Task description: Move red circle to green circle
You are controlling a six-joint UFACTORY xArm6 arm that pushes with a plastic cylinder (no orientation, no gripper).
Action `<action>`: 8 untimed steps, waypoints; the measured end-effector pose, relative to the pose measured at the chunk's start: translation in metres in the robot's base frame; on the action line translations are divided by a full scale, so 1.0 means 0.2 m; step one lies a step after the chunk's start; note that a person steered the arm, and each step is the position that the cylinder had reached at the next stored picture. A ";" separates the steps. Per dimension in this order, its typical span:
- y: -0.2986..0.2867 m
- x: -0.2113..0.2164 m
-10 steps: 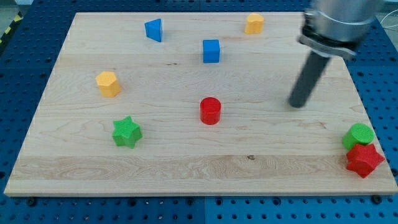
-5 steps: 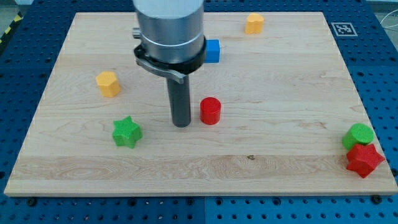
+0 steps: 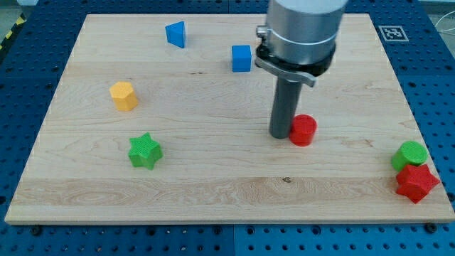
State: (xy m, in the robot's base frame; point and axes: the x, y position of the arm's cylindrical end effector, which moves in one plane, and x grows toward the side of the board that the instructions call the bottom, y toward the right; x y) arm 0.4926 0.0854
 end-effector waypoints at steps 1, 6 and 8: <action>0.15 0.00; 0.72 -0.07; 0.94 -0.11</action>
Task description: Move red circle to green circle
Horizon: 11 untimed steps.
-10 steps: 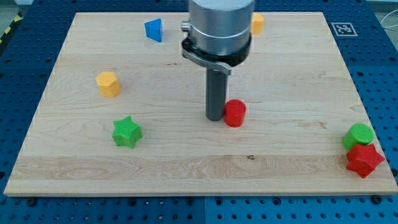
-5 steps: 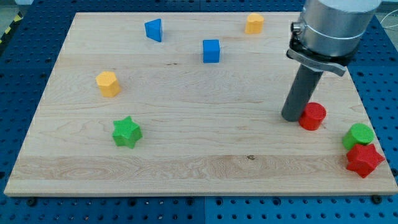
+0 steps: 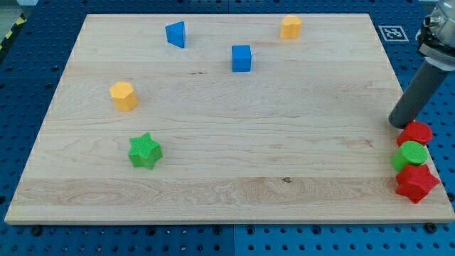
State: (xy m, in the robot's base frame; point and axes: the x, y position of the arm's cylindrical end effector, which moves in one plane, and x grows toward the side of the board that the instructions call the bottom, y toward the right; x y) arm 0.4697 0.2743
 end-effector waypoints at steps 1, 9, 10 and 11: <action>0.10 -0.05; 0.11 0.11; 0.10 0.07; -0.09 -0.05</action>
